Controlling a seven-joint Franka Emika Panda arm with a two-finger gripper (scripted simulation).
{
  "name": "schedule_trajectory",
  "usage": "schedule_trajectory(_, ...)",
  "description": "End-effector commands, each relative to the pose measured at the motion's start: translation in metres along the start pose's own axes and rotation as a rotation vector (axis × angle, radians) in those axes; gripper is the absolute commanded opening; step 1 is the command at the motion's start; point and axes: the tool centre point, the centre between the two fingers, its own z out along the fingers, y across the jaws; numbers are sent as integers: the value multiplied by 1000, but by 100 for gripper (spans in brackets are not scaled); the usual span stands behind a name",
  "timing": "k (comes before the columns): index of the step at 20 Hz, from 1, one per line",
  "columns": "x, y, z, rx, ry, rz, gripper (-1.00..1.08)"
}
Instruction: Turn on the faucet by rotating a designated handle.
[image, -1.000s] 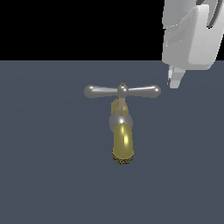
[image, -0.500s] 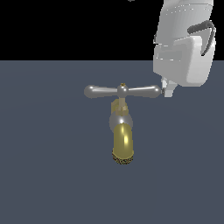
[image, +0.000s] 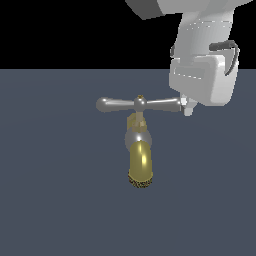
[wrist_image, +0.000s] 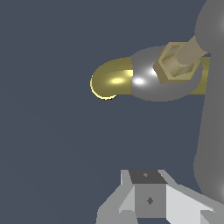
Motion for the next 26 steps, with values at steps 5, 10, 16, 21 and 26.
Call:
schedule_trajectory(5,0,3,3,0,2,-16,-100)
schedule_trajectory(10,0,5,3,0,2,-16,-100)
schedule_trajectory(16,-1,20,3,0,2,-16,-100)
schedule_trajectory(21,-2,33,3,0,2,-16,-100)
schedule_trajectory(26,-3,46,3,0,2,-17,-100)
